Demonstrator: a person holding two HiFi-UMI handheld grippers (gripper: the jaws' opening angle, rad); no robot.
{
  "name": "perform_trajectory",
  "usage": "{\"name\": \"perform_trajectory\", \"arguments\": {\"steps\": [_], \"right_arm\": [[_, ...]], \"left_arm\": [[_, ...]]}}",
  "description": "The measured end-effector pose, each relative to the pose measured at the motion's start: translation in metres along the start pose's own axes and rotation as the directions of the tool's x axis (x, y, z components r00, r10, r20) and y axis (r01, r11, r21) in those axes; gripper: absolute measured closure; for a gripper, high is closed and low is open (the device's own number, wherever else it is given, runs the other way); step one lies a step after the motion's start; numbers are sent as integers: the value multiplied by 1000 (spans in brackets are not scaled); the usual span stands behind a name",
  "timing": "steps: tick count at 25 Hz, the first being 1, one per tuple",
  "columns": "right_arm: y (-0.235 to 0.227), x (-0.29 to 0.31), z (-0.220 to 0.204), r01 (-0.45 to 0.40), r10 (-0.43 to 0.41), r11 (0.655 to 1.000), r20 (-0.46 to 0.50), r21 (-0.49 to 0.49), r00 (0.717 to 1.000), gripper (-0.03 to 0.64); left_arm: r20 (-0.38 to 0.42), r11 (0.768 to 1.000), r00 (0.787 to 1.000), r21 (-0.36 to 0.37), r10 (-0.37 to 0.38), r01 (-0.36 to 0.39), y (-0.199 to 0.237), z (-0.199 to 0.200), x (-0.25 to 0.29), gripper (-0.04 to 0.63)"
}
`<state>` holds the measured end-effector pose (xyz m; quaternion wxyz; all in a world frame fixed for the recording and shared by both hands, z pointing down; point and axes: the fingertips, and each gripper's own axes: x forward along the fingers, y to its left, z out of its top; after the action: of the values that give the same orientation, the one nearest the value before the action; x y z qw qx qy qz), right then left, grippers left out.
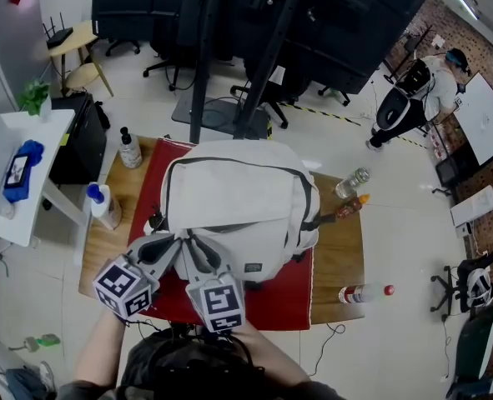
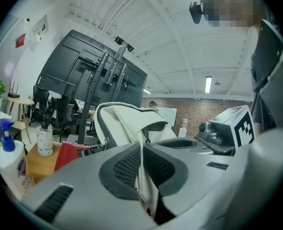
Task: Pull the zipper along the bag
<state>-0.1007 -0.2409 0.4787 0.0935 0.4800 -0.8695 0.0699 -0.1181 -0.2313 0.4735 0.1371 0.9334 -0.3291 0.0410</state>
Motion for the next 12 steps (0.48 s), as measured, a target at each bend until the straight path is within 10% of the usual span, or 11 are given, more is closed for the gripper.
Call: {"name": "perform_trajectory", "arguments": {"steps": [12], "right_arm": [[-25, -12, 20, 52, -51, 998, 47, -24, 998, 551]], "left_arm": [[-14, 1000, 1000, 26, -11, 12, 8, -3, 1, 548]]}}
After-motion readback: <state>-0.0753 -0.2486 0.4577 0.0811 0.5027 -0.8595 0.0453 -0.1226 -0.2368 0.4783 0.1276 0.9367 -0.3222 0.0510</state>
